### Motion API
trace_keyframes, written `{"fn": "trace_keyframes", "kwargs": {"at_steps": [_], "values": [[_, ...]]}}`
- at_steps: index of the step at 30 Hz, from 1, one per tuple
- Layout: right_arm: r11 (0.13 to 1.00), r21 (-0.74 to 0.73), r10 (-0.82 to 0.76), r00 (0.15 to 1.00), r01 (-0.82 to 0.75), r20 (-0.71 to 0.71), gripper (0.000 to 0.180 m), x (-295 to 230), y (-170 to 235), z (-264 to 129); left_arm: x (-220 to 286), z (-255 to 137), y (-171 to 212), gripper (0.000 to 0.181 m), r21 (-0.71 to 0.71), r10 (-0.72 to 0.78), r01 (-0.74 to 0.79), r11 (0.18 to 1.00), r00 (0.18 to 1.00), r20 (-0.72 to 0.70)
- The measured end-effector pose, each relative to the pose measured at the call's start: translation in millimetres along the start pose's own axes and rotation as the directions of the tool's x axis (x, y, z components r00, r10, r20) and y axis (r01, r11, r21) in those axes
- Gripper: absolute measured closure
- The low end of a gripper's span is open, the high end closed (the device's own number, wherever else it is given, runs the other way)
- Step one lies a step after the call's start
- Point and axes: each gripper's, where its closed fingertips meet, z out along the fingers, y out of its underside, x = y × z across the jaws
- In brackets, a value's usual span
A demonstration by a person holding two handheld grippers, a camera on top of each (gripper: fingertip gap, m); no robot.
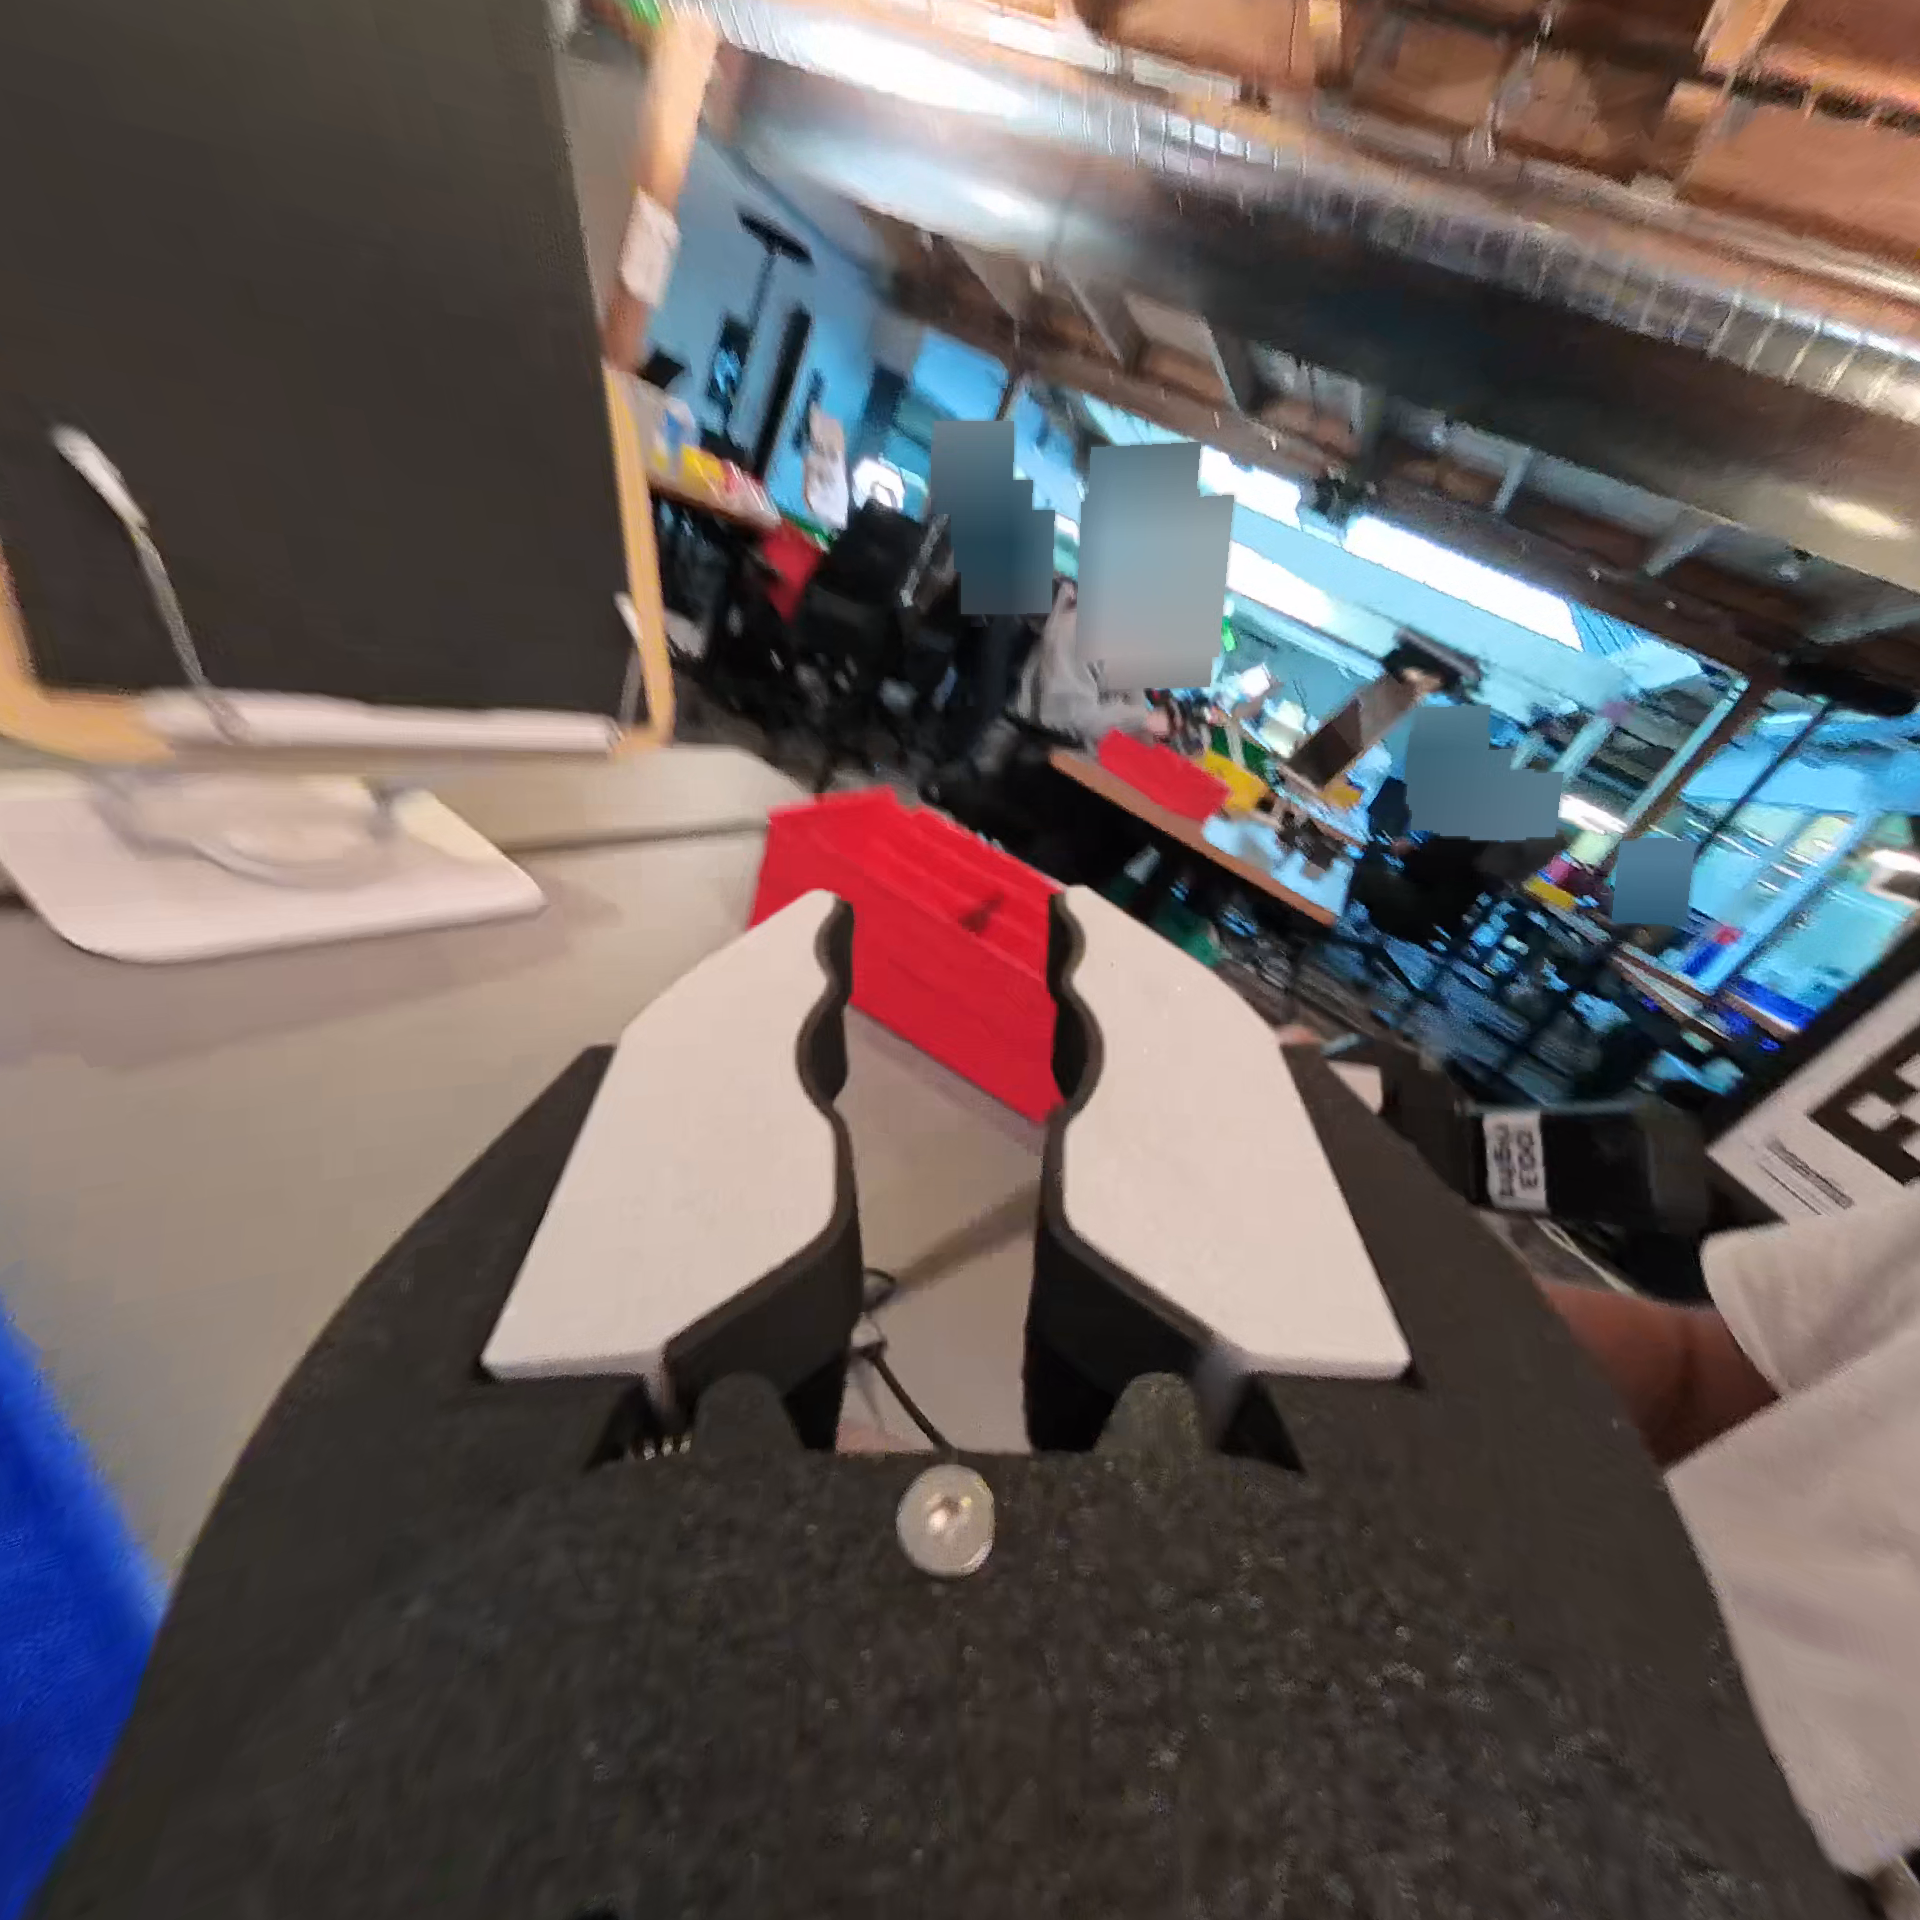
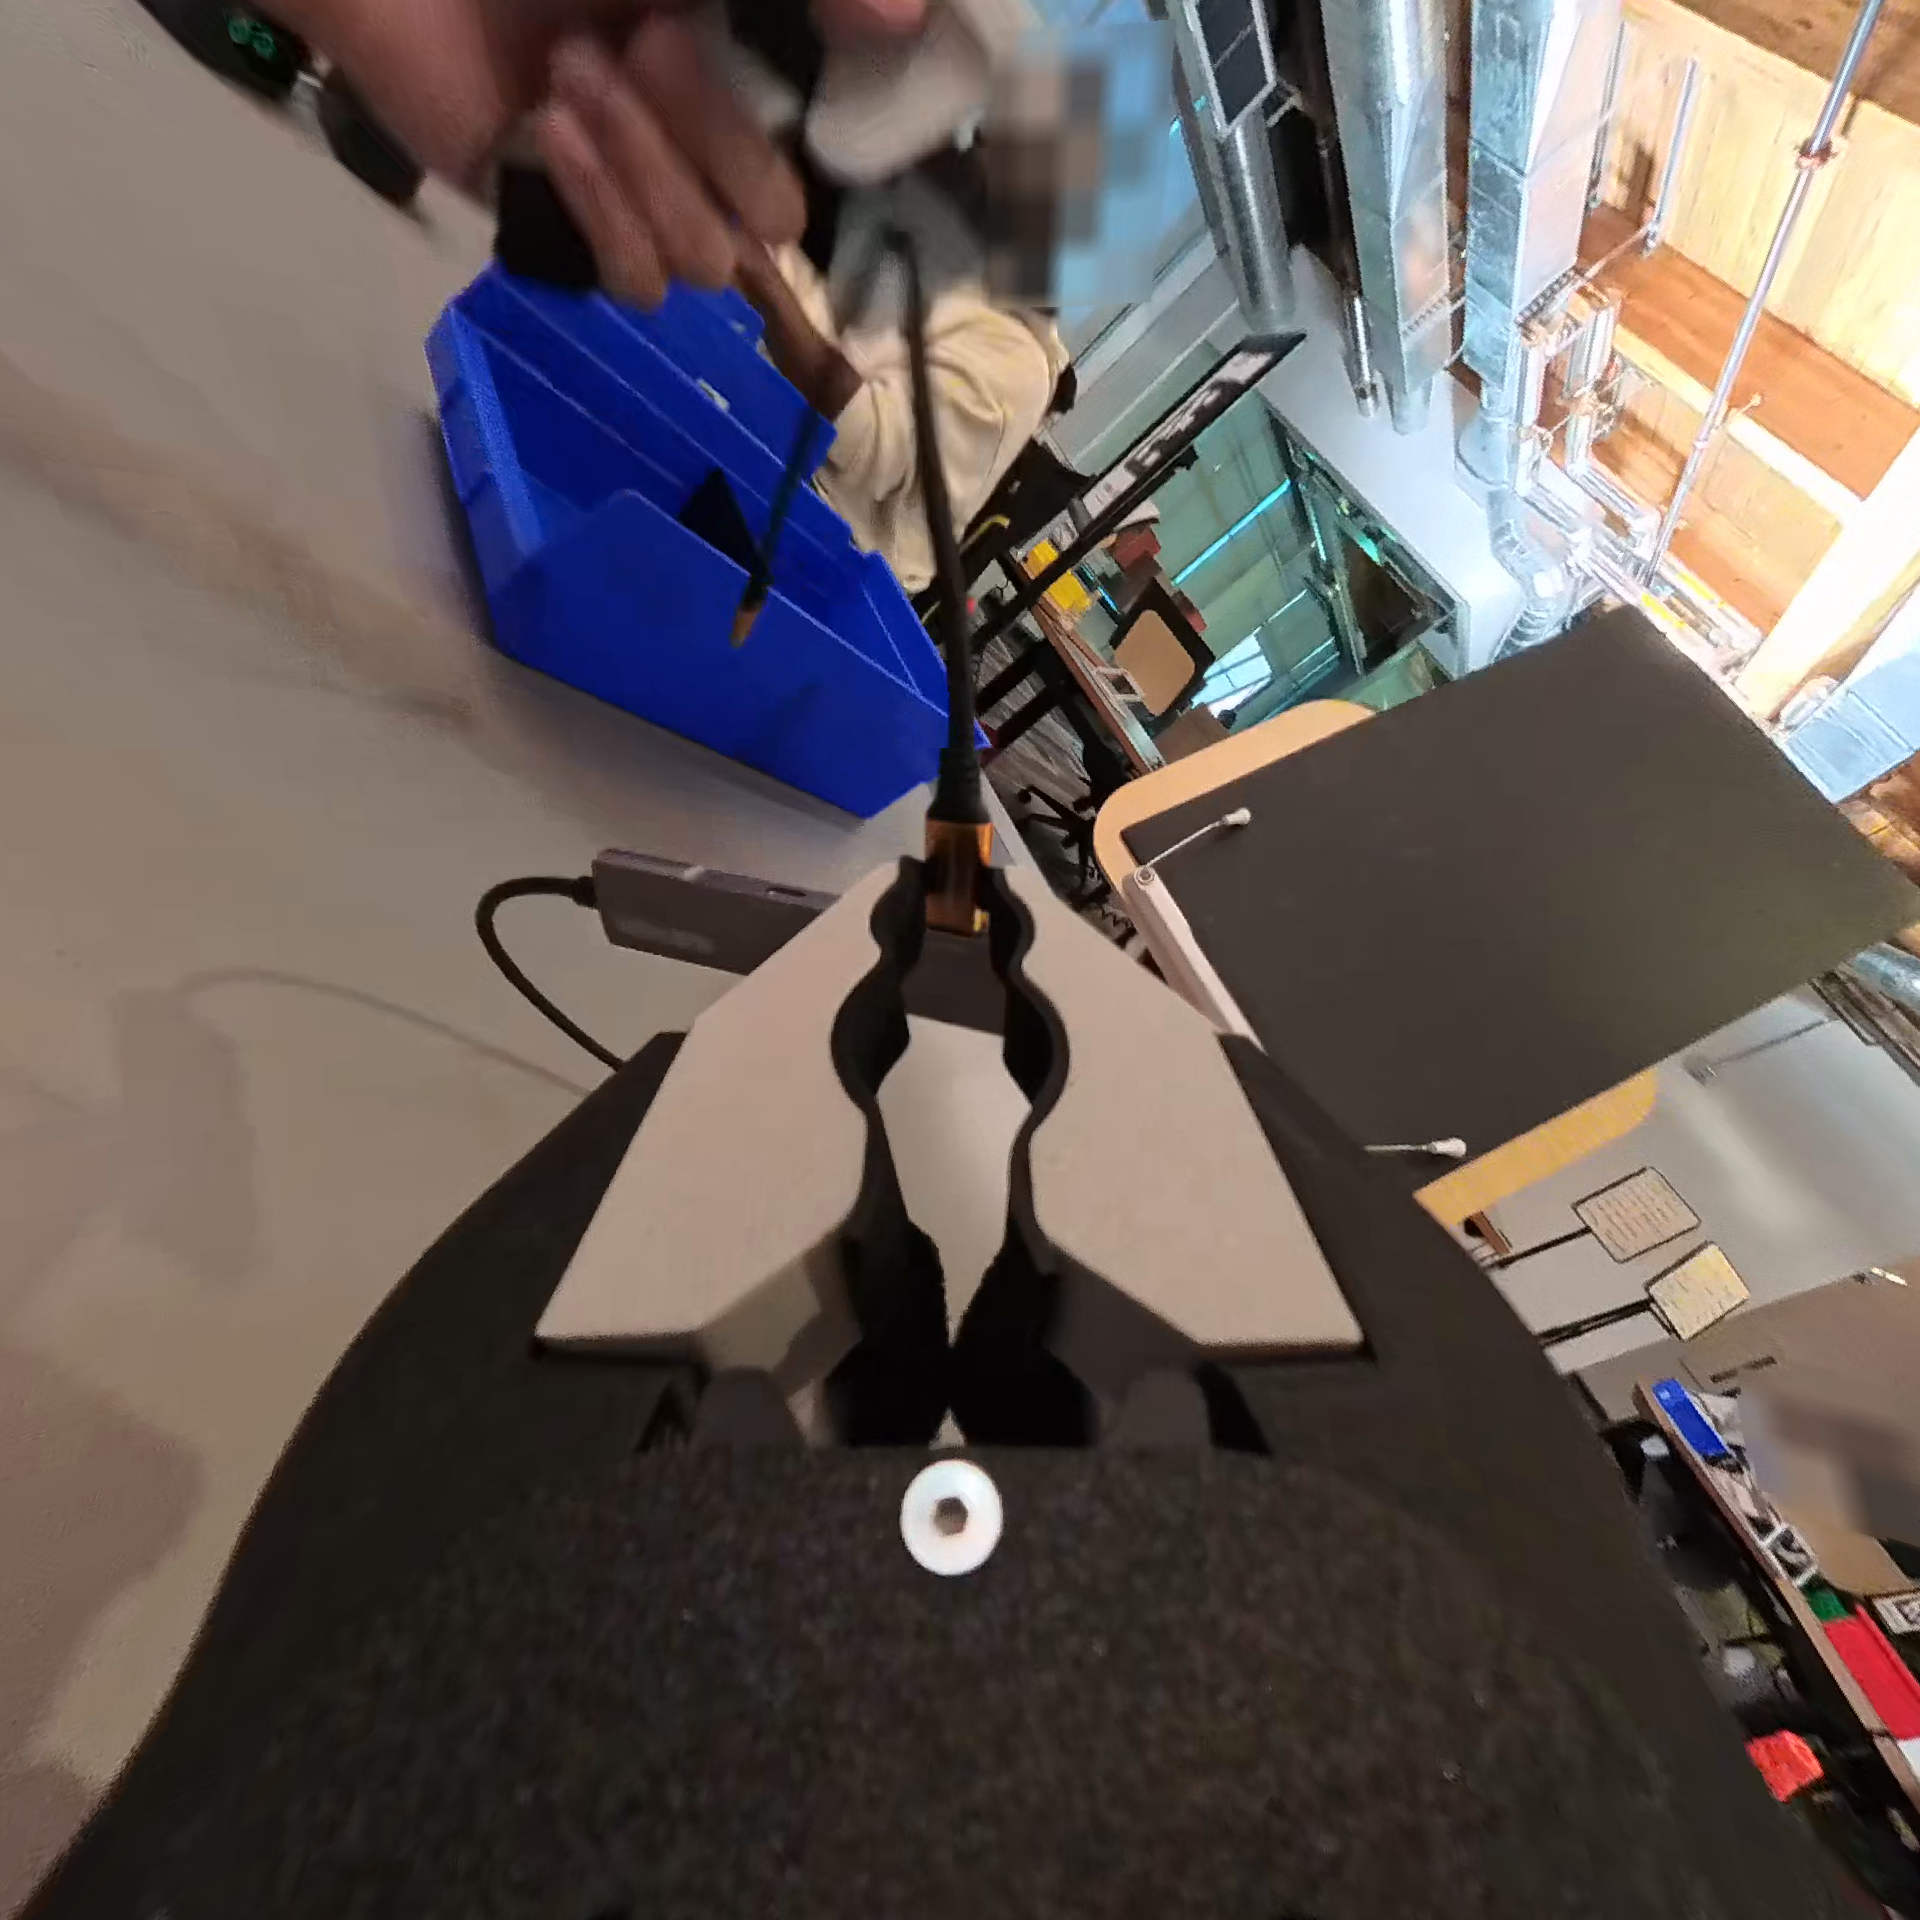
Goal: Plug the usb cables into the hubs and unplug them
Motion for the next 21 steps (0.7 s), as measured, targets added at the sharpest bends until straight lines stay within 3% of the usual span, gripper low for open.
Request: {"fn": "trace_keyframes", "kwargs": {"at_steps": [3, 5, 7, 9, 11, 14, 18, 21], "values": [[0.999, -0.006, 0.053, 0.999, -0.053, 0.001, 0.169, 4, 5, -1, 3, -15, -34, 0.150, 0.032, 0.108, -0.109, 0.993, 0.994, 0.031], [0.991, 0.040, 0.124, 0.992, -0.125, 0.028, 0.169, 6, -2, -2, 7, -7, -32, 0.155, -0.010, 0.133, -0.132, 0.991, 0.991, 0.018], [0.977, 0.098, 0.185, 0.981, -0.191, 0.067, 0.169, 6, -12, -5, 20, 17, 2, 0.155, -0.155, 0.121, -0.135, 0.979, 0.988, -0.099], [0.950, 0.165, 0.246, 0.961, -0.265, 0.126, 0.169, 6, -25, -10, 37, 41, 59, 0.152, -0.371, 0.082, -0.177, 0.912, 0.963, -0.256], [0.922, 0.207, 0.299, 0.941, -0.327, 0.158, 0.169, 9, -34, -15, 57, 59, 106, 0.145, -0.480, 0.038, -0.237, 0.844, 0.921, -0.388], [0.910, 0.212, 0.317, 0.928, -0.355, 0.193, 0.169, 8, -36, -18, 96, 70, 143, 0.141, -0.535, -0.193, -0.177, 0.826, 0.803, -0.564], [0.946, 0.179, 0.238, 0.954, -0.271, 0.183, 0.169, -2, -29, -17, 124, 72, 169, 0.143, -0.579, -0.379, -0.089, 0.811, 0.673, -0.635], [0.959, 0.153, 0.218, 0.966, -0.239, 0.143, 0.169, -2, -20, -16, 122, 78, 179, 0.151, -0.575, -0.392, -0.044, 0.817, 0.689, -0.609]]}}
